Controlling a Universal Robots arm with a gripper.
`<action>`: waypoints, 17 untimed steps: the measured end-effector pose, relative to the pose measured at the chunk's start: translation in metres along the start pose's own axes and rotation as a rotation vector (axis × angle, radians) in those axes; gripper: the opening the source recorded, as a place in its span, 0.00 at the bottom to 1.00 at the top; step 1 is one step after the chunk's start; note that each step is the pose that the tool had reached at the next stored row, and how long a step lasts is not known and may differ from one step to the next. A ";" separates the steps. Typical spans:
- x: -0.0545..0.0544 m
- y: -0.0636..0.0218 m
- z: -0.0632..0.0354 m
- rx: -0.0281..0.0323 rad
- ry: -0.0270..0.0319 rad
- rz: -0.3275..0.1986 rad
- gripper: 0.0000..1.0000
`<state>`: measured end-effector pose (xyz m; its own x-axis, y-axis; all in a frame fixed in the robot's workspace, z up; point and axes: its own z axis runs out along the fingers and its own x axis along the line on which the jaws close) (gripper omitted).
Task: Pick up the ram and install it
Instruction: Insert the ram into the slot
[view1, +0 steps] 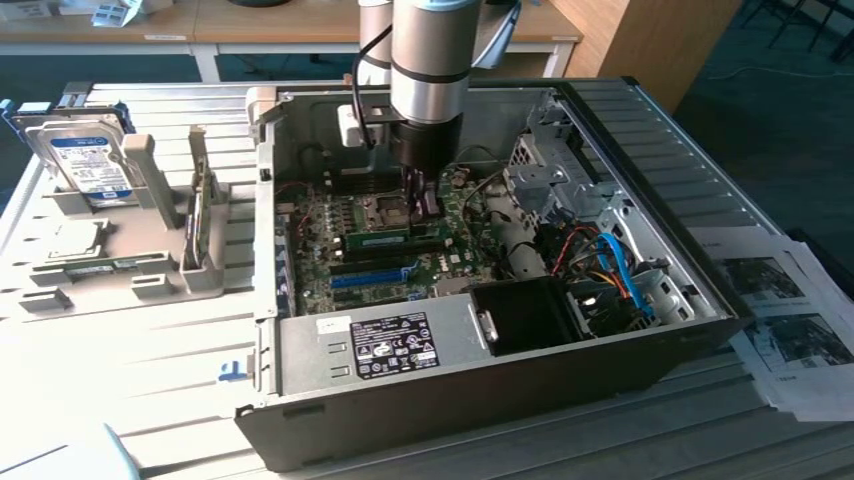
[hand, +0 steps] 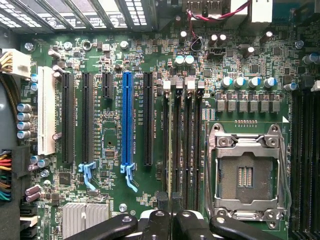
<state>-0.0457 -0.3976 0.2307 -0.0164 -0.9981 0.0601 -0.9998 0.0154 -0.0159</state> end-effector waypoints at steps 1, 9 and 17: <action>0.000 0.0001 0.0000 0.0000 0.0000 0.000 0.12; 0.000 0.0032 -0.0001 0.0000 0.0000 0.001 0.12; 0.003 0.0032 0.0001 -0.0002 0.0000 0.004 0.12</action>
<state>-0.0489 -0.4008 0.2307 -0.0202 -0.9980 0.0601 -0.9997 0.0193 -0.0160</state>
